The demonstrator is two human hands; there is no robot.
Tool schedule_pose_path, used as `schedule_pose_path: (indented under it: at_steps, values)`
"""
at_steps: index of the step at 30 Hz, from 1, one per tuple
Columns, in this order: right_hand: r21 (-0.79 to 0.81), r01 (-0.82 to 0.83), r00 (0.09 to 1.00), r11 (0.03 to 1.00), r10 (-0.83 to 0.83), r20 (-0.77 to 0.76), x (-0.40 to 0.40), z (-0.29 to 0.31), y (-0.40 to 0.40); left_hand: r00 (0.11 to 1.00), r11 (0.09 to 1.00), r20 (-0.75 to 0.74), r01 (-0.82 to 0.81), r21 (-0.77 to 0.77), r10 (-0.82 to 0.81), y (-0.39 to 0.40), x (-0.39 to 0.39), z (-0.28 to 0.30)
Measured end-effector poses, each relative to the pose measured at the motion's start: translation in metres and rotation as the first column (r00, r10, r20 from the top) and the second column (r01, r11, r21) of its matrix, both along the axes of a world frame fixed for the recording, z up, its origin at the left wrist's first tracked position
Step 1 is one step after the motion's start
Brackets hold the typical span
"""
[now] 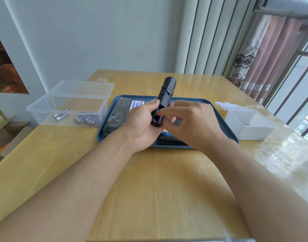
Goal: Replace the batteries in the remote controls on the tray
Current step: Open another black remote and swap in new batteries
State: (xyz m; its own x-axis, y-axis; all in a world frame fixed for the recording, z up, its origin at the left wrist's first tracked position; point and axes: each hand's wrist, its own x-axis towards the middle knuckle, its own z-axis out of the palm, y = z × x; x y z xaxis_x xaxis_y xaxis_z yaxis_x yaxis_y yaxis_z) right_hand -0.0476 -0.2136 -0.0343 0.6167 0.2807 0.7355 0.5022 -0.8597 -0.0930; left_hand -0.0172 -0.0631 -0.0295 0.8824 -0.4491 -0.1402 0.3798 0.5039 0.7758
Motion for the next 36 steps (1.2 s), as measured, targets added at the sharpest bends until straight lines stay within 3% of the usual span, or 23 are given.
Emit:
schedule_pose_path:
  at_steps: [6, 15, 21, 30, 36]
  values:
    - [-0.010, -0.086, 0.992, 0.996, 0.084, -0.098, -0.002, -0.001, -0.008, 0.999, 0.999, -0.035, -0.036, -0.001, 0.036, -0.001, 0.001, 0.000]
    - [0.200, -0.157, 0.950, 0.967, 0.203, -0.236, 0.007, -0.006, -0.014, 1.000, 0.998, 0.027, 0.008, 0.070, -0.010, 0.000, 0.005, -0.002]
    - [0.231, -0.167, 0.936, 0.959, 0.228, -0.270, 0.008, -0.007, -0.012, 0.999, 0.997, 0.038, 0.014, 0.079, -0.017, 0.000, 0.008, -0.006]
    - [0.150, -0.133, 0.959, 0.980, 0.165, -0.232, 0.006, -0.006, -0.012, 0.998, 0.995, 0.055, 0.016, 0.096, -0.021, -0.001, 0.005, -0.006]
    - [0.034, -0.116, 0.986, 0.993, 0.119, -0.116, 0.001, -0.005, -0.007, 1.000, 0.998, 0.022, 0.014, 0.062, -0.016, -0.001, 0.005, -0.006]
